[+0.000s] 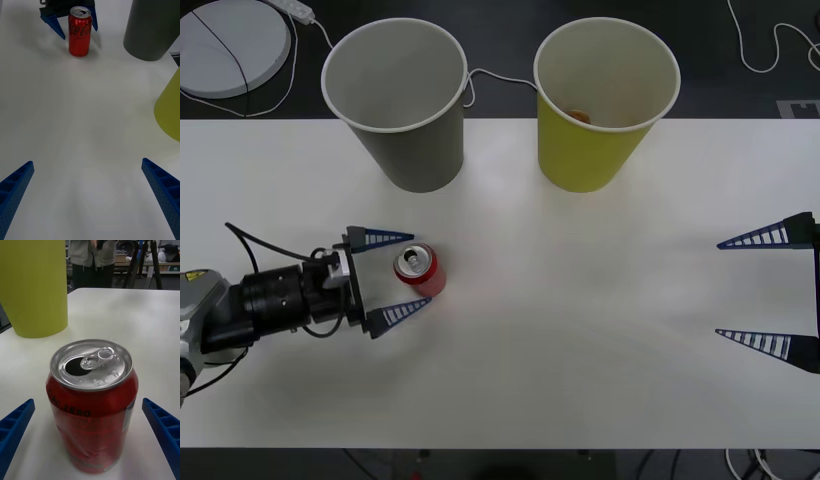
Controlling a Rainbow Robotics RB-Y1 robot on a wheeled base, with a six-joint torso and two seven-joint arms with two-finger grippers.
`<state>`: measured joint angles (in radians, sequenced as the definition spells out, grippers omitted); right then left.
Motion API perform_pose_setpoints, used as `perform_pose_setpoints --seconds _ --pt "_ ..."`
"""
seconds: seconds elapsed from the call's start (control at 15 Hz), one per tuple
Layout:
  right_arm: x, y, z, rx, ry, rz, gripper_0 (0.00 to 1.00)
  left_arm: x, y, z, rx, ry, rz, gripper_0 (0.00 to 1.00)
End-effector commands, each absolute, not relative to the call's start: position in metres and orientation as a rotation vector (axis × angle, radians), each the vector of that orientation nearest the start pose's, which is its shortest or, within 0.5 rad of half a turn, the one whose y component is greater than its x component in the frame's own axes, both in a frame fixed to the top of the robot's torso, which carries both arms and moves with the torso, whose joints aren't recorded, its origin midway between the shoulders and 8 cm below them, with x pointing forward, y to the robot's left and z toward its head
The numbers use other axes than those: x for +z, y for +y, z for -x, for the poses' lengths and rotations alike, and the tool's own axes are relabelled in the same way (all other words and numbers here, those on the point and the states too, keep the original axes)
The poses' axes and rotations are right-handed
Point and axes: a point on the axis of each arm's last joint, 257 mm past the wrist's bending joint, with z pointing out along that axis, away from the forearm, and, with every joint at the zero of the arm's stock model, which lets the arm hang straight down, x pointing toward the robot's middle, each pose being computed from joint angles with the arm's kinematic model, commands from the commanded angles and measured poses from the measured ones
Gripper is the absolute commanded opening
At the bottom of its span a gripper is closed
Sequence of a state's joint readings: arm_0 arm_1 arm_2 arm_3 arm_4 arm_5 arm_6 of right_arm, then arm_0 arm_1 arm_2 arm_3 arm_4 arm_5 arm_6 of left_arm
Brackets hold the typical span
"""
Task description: Put the can into the green bin and the plastic bottle into the gray bin
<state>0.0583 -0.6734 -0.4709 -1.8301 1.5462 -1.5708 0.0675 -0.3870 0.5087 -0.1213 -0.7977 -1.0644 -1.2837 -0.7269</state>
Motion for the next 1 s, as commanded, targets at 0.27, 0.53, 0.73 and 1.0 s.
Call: perform_pose_setpoints --seconds 0.27,0.53,0.73,1.0 --pt "-0.185 -0.295 -0.355 0.235 1.494 1.585 1.0 -0.288 0.143 -0.466 -0.556 1.252 -1.258 1.0" --pt "-0.185 -0.295 -0.355 0.235 1.494 1.585 1.0 -0.29 0.134 -0.466 -0.57 1.254 -1.249 0.82" --pt "-0.185 -0.295 -0.355 0.235 1.494 1.585 1.0 -0.289 0.13 -0.465 -0.579 1.25 -1.245 0.02" --pt "-0.185 -0.295 -0.355 0.235 1.494 1.585 1.0 -0.288 0.13 -0.466 -0.587 1.255 -1.24 0.0"
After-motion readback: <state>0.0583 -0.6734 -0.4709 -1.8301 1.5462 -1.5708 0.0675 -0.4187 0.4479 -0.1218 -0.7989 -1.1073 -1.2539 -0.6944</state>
